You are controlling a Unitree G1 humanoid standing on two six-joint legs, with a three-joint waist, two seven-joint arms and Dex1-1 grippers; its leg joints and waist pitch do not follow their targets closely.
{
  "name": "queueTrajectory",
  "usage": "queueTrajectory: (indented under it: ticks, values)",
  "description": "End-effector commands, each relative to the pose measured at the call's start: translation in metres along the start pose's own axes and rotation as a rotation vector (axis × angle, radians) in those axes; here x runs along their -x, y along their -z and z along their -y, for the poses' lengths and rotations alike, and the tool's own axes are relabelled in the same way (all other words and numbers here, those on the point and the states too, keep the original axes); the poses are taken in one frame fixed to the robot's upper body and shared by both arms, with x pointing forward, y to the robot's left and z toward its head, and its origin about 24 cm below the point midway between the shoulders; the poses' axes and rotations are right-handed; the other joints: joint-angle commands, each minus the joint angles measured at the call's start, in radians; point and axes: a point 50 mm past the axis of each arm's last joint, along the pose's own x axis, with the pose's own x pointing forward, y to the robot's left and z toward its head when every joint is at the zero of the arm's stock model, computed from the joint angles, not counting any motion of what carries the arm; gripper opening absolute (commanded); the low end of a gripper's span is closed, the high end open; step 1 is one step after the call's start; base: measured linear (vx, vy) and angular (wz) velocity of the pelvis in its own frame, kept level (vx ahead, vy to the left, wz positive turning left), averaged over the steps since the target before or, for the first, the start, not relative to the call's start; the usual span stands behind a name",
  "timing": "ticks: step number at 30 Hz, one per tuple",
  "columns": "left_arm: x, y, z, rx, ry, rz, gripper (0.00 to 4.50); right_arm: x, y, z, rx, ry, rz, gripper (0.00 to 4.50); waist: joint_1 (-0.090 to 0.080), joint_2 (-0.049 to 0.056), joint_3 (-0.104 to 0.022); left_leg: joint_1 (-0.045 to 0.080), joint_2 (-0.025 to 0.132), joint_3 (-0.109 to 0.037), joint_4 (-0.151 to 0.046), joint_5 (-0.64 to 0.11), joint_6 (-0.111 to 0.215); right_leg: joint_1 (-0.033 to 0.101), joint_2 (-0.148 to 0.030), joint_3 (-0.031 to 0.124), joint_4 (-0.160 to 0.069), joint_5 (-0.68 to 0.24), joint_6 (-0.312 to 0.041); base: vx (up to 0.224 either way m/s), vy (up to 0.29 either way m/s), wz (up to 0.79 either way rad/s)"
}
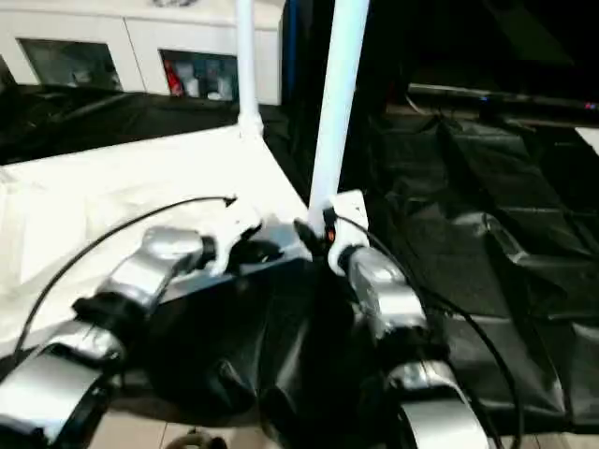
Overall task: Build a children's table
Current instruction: Rotate leg to tighten
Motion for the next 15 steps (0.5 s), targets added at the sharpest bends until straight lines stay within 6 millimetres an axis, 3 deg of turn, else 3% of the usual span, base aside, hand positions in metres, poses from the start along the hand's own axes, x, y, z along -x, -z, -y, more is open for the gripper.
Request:
queueTrajectory:
  ticks: [1, 2, 4, 6, 10, 15]
  values:
    - [-0.012, -0.030, 0.006, -0.067, 0.022, 0.118, 0.00, -0.010, 0.009, -0.044, -0.005, -0.243, -0.033, 3.01, -0.004, 0.002, -0.070, 0.027, 0.070, -0.038, -0.070, -0.205, 0.015, 0.039, -0.109, 0.062, -0.082, -0.117, -0.222, 0.000, 0.000, 0.00]
    - [-0.011, -0.030, 0.007, -0.074, 0.043, 0.124, 0.00, -0.009, 0.009, -0.043, -0.010, -0.258, -0.031, 3.36, -0.003, 0.001, -0.070, 0.026, 0.070, -0.038, -0.070, -0.204, 0.021, 0.040, -0.110, 0.063, -0.083, -0.126, -0.220, 0.000, 0.000, 0.00]
    - [-0.008, -0.027, 0.010, -0.090, 0.088, 0.129, 0.00, -0.005, 0.009, -0.040, 0.006, -0.290, -0.032, 3.49, -0.003, 0.002, -0.071, 0.024, 0.072, -0.038, -0.069, -0.190, 0.030, 0.042, -0.109, 0.062, -0.080, -0.108, -0.219, 0.000, 0.000, 0.00]
    - [-0.004, -0.021, 0.012, -0.094, 0.143, 0.126, 0.00, 0.003, 0.009, -0.034, 0.042, -0.347, -0.022, 3.49, -0.003, -0.001, -0.072, 0.024, 0.072, -0.038, -0.069, -0.175, 0.039, 0.042, -0.109, 0.061, -0.078, -0.084, -0.225, 0.000, 0.000, 0.00]
    - [0.006, -0.011, 0.015, -0.107, 0.232, 0.096, 0.00, 0.018, 0.011, -0.025, 0.093, -0.472, -0.031, 3.49, 0.003, 0.005, -0.074, 0.020, 0.075, -0.035, -0.065, -0.142, 0.070, 0.044, -0.107, 0.058, -0.069, -0.020, -0.242, 0.000, 0.000, 0.00]
    - [0.017, -0.004, 0.017, -0.123, 0.326, 0.070, 0.00, 0.037, 0.012, -0.014, 0.142, -0.605, -0.065, 3.49, 0.010, 0.003, -0.069, 0.024, 0.078, -0.035, -0.068, -0.191, 0.058, 0.043, -0.108, 0.057, -0.079, -0.107, -0.238, 0.000, 0.000, 0.00]
